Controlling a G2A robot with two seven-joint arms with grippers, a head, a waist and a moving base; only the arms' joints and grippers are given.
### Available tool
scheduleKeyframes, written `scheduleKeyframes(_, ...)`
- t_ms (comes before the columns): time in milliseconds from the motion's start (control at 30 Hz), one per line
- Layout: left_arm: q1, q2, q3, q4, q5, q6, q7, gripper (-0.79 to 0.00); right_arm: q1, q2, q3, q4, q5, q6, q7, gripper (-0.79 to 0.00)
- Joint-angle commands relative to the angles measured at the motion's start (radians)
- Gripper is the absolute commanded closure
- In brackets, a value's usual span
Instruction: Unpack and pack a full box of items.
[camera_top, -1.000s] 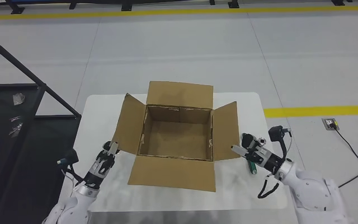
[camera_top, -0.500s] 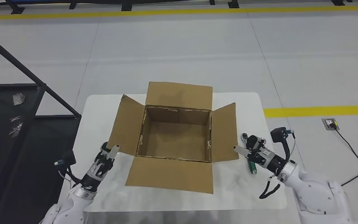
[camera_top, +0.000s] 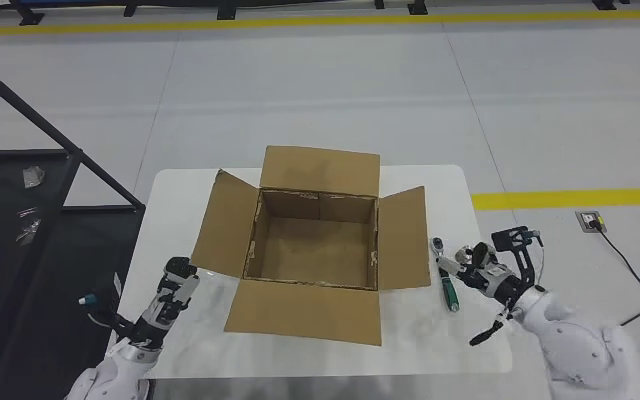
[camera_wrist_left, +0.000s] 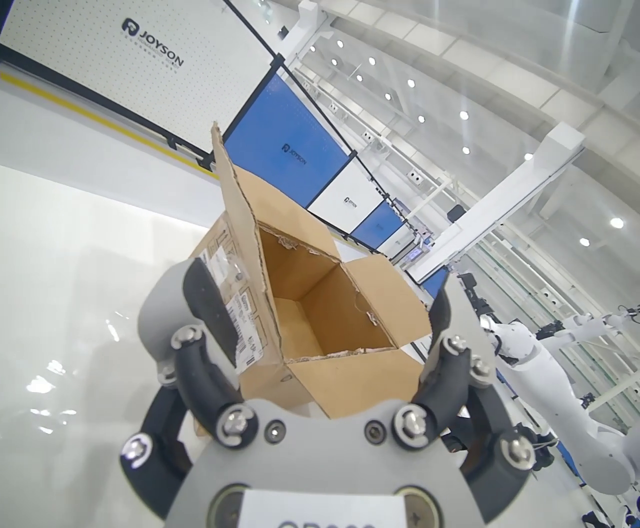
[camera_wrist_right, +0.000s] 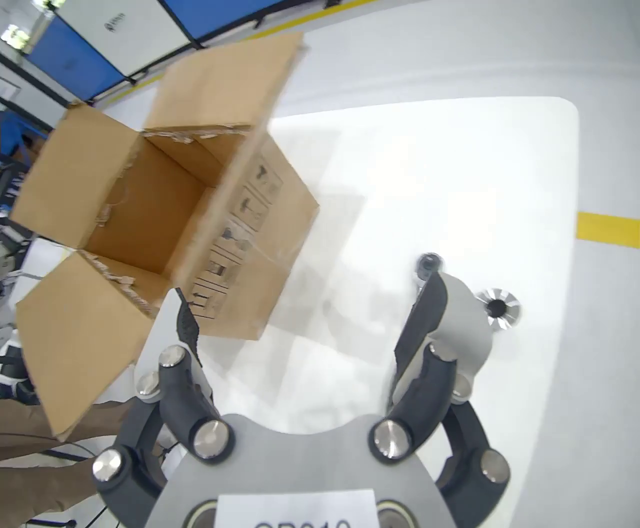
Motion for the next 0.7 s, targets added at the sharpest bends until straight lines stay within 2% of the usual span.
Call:
scheduleKeyframes(0, -0.003, 0.0, -0.004, 0.007, -0.004, -0.012, 0.004, -0.785, 0.017, 0.004, 0.006, 0.021, -0.037, 0.06, 0.028, -0.785)
scheduleKeyframes(100, -0.008, 0.0, -0.007, 0.017, -0.009, -0.018, 0.001, -0.785, 0.053, 0.007, -0.012, 0.061, -0.103, 0.154, 0.082, -0.785)
scheduleKeyframes(200, -0.013, -0.001, -0.007, 0.023, -0.008, -0.017, 0.001, -0.785, 0.097, 0.011, -0.05, 0.108, -0.141, 0.182, 0.178, -0.785)
scheduleKeyframes(233, -0.014, -0.001, -0.006, 0.024, -0.005, -0.017, 0.002, -0.785, 0.112, 0.013, -0.062, 0.119, -0.148, 0.182, 0.208, -0.785)
scheduleKeyframes(533, -0.014, -0.001, -0.006, 0.024, -0.005, -0.017, 0.002, -0.785, 0.112, 0.013, -0.062, 0.119, -0.148, 0.182, 0.208, -0.785)
scheduleKeyframes(600, -0.014, -0.001, -0.006, 0.024, -0.005, -0.017, 0.002, -0.785, 0.105, 0.012, -0.076, 0.111, -0.142, 0.153, 0.19, -0.785)
scheduleKeyframes(667, -0.014, -0.001, -0.006, 0.024, -0.005, -0.017, 0.002, -0.785, 0.11, 0.015, -0.11, 0.124, -0.171, 0.107, 0.224, -0.785)
